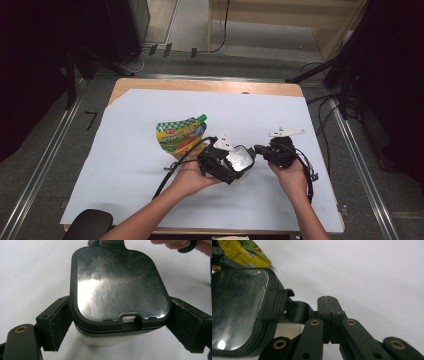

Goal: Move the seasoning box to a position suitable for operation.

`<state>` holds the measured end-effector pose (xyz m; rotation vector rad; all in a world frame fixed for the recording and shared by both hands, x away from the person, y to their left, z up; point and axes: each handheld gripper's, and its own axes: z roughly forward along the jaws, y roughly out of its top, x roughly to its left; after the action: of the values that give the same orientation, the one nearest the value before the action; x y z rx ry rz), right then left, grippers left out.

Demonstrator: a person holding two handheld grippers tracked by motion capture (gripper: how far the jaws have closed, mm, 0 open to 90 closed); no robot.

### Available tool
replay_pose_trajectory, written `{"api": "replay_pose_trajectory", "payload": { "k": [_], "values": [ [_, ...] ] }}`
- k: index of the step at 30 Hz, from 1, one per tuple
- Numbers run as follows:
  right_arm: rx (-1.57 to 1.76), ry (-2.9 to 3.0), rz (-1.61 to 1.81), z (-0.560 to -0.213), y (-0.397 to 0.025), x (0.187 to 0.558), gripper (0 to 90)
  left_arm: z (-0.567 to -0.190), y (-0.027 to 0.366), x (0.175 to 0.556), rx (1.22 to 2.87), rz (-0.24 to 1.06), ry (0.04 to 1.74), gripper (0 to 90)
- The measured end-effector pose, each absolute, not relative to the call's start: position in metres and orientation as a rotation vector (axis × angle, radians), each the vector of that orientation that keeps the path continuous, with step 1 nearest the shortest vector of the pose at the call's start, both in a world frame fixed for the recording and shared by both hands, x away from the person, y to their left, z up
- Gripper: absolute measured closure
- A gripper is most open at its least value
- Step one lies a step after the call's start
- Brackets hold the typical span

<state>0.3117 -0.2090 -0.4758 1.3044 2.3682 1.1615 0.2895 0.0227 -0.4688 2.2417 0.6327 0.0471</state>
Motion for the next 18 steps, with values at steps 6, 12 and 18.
{"api": "replay_pose_trajectory", "payload": {
  "k": [6, 12, 18],
  "values": [
    [1.284, 2.374, 1.143, -0.4794, -0.2076, 0.3124, 90.0, -0.4677, 0.0217, 0.2853, 2.236, 0.112, 0.61, 14.2],
    [1.293, 2.374, 1.134, -0.4791, -0.2076, 0.3103, 90.0, -0.4651, 0.0224, 0.2836, 2.238, 0.146, 0.597, 15.5],
    [1.286, 2.374, 1.131, -0.4789, -0.2082, 0.3086, 90.0, -0.4622, 0.026, 0.2857, 2.229, 0.154, 0.587, 17.2]
  ]
}}
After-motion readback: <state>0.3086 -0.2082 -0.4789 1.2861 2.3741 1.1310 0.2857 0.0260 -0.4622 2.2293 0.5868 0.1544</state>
